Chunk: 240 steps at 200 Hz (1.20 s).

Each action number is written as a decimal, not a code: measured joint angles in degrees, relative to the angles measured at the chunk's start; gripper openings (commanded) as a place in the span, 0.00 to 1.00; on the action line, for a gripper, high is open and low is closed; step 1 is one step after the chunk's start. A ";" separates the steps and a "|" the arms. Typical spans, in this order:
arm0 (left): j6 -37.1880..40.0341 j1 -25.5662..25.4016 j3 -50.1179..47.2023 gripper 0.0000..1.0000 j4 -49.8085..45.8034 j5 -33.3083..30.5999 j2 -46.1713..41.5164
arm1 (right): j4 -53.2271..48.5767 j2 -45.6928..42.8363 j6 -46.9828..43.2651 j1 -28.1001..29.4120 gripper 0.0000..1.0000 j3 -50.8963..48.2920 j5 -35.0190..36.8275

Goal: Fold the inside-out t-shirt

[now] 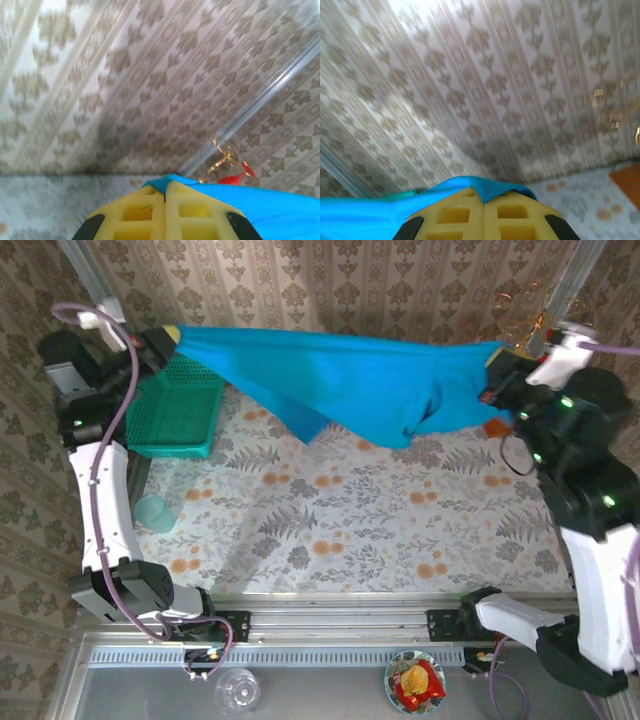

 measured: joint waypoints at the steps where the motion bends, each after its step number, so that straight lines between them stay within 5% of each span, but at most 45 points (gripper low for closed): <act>1: 0.20 -0.02 0.39 0.00 -0.02 -0.11 -0.13 | 0.00 0.31 0.11 0.00 0.00 -0.20 -0.02; 43: 3.80 -0.02 -3.06 0.00 -0.92 -0.81 -6.75 | -1.99 5.84 0.59 -0.15 0.00 -4.35 -0.42; 116: 7.87 0.63 -8.46 0.00 -8.33 -3.85 -11.72 | 2.12 -8.55 0.61 -0.20 0.00 -7.50 -5.64; 159: 8.28 -0.63 -8.33 0.00 -5.79 -4.31 -13.53 | 4.50 -7.98 0.37 -0.26 0.00 -7.87 -6.86; 211: 13.29 -5.95 6.16 0.00 -8.39 -6.99 12.52 | 5.35 10.12 -0.72 -1.99 0.00 -6.54 -4.44; 227: 15.61 -7.32 14.51 0.10 -12.63 -9.07 23.85 | 4.96 18.10 0.09 -3.23 0.19 -5.66 -3.76; 240: 17.22 -8.46 22.53 0.29 -17.22 -10.91 32.94 | 4.07 23.82 0.83 -4.07 0.36 -4.76 -3.04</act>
